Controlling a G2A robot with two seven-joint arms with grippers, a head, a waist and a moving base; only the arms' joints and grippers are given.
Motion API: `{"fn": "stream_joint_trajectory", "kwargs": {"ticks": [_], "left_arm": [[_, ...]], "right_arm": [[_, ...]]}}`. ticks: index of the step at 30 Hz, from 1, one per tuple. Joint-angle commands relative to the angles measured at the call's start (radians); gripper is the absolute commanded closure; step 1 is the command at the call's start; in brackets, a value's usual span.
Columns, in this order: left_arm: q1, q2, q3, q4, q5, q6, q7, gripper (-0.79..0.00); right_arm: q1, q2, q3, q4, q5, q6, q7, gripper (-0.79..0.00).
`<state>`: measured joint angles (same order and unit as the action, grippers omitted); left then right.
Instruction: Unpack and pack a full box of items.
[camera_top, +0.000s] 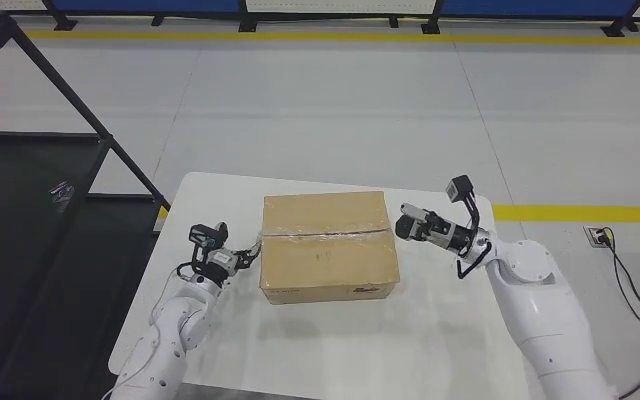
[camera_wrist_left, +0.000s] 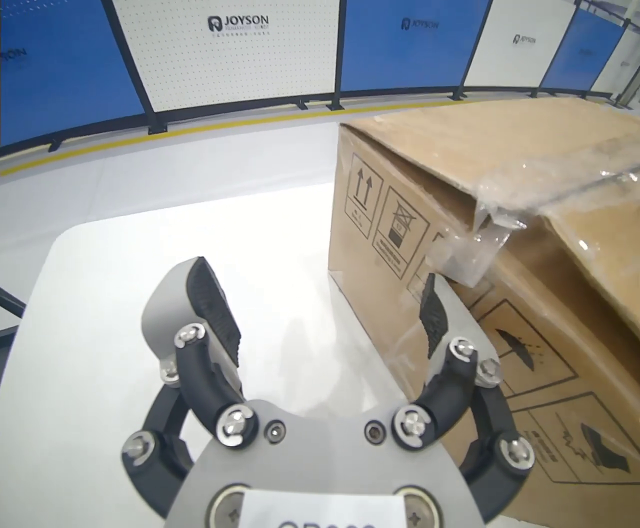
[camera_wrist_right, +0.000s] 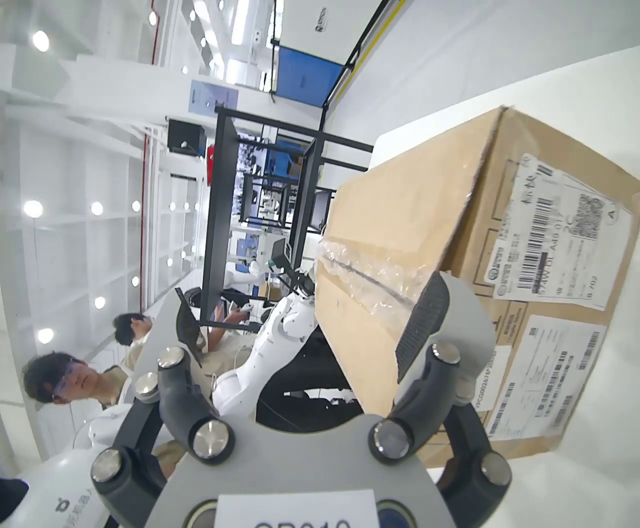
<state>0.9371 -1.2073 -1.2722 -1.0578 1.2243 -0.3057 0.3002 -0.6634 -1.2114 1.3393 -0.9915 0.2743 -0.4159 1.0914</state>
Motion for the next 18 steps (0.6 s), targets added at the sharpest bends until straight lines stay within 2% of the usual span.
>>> {"fn": "stream_joint_trajectory", "kwargs": {"ticks": [1, 4, 7, 12, 18], "left_arm": [[0.012, 0.002, -0.015, -0.016, 0.007, 0.026, 0.044, -0.785], [0.032, 0.007, -0.047, -0.065, 0.018, 0.065, 0.099, -0.785], [0.054, 0.015, -0.092, -0.131, 0.025, 0.097, 0.134, -0.785], [0.094, 0.024, -0.150, -0.231, 0.016, 0.129, 0.131, -0.785], [0.094, 0.024, -0.151, -0.231, 0.016, 0.129, 0.130, -0.784]], "right_arm": [[-0.002, 0.003, 0.004, -0.006, 0.002, -0.046, 0.018, -0.785], [-0.011, 0.007, 0.006, -0.031, -0.017, -0.120, 0.004, -0.785], [-0.013, 0.009, 0.003, -0.038, -0.028, -0.124, 0.005, -0.785], [-0.013, 0.009, 0.003, -0.038, -0.028, -0.124, 0.005, -0.785], [-0.013, 0.009, 0.003, -0.038, -0.028, -0.124, 0.005, -0.784]]}}
